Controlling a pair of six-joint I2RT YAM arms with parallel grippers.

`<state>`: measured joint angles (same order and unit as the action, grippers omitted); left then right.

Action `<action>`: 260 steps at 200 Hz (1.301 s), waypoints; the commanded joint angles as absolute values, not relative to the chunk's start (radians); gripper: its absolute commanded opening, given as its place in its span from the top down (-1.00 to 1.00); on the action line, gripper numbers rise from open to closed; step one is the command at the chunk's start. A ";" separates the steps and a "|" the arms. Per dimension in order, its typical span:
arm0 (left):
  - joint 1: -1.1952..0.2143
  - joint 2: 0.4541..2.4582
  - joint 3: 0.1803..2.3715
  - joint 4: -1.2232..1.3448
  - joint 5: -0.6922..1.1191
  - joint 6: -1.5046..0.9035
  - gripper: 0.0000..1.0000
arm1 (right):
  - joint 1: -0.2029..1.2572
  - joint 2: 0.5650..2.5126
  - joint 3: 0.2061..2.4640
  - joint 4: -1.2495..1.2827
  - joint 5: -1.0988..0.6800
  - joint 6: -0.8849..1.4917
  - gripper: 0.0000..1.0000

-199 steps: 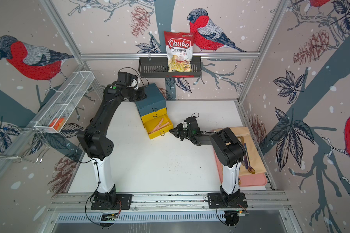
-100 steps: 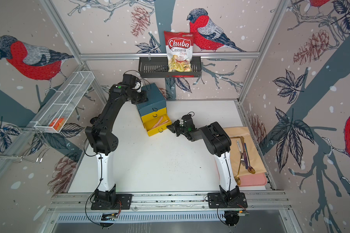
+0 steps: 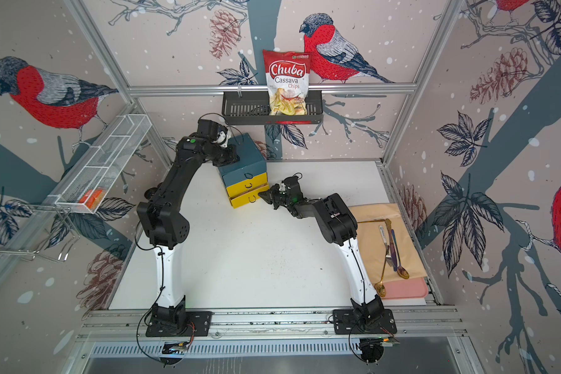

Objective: Place the fruit knives into the drawer by color
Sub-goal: Close the drawer in the storage box, then reset both arms

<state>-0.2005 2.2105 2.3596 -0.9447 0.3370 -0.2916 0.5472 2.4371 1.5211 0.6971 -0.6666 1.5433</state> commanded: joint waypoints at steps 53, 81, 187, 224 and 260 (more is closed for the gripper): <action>-0.201 2.224 2.333 -1.105 0.307 -0.271 1.00 | 0.548 2.500 1.615 0.722 -0.697 1.573 1.00; -0.200 2.214 2.333 -1.107 0.307 -0.272 1.00 | 0.553 2.455 1.558 0.736 -0.695 1.573 1.00; -0.220 1.657 1.748 -0.693 0.080 -0.265 -0.95 | 0.456 1.825 1.360 0.120 -0.731 0.938 -1.00; -0.168 1.261 1.110 -0.171 -0.074 -0.225 -0.95 | 0.322 1.626 1.291 -0.210 -0.411 0.618 -1.00; -0.141 1.138 0.767 0.115 -0.183 -0.127 -0.96 | 0.149 1.434 0.997 -0.059 -0.165 0.534 -1.00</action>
